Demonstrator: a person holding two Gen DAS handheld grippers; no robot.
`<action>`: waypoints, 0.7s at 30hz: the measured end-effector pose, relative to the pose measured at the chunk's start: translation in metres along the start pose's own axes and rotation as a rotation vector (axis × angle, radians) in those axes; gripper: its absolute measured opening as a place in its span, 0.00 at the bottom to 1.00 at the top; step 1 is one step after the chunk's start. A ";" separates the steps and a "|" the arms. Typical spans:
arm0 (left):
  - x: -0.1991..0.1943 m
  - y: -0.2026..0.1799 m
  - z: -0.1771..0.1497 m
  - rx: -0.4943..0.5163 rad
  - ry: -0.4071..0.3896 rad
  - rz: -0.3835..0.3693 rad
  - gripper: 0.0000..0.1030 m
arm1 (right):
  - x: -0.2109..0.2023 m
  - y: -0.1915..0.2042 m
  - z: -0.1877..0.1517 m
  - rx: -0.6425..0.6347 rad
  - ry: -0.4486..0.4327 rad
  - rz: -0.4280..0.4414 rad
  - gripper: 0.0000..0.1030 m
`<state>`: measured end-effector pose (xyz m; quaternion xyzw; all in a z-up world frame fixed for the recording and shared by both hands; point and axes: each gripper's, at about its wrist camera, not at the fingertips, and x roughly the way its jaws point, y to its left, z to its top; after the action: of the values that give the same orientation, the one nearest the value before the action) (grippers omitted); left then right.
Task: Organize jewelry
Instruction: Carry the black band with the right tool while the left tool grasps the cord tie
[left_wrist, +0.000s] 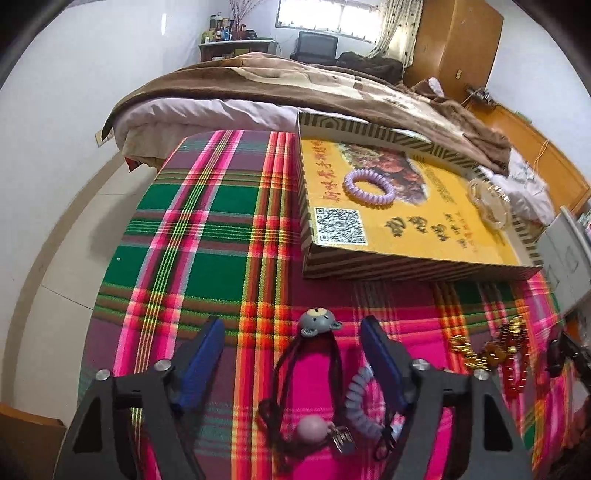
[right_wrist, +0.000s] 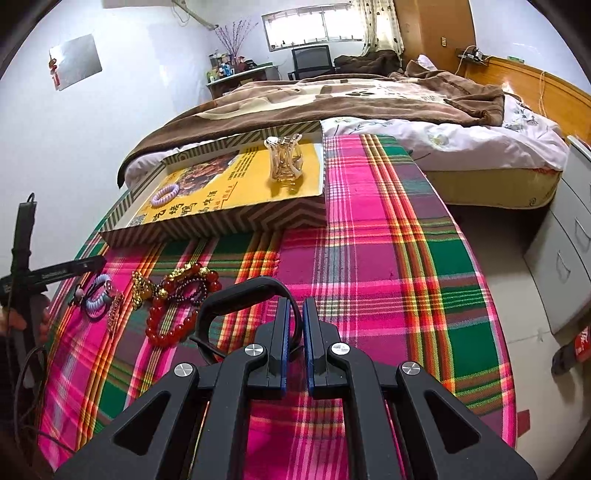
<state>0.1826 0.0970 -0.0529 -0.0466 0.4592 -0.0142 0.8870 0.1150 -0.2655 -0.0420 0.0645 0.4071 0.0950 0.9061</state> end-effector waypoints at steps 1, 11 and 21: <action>0.001 -0.002 0.001 0.010 0.002 0.018 0.66 | 0.000 0.001 0.000 0.000 -0.001 0.002 0.06; 0.001 -0.009 0.000 0.054 -0.021 0.054 0.37 | 0.005 0.008 0.003 -0.016 0.000 0.022 0.07; -0.004 -0.007 -0.003 0.042 -0.023 0.040 0.23 | 0.001 0.005 0.002 -0.004 -0.010 0.019 0.07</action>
<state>0.1776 0.0904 -0.0511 -0.0187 0.4492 -0.0057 0.8932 0.1162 -0.2603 -0.0402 0.0673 0.4016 0.1040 0.9074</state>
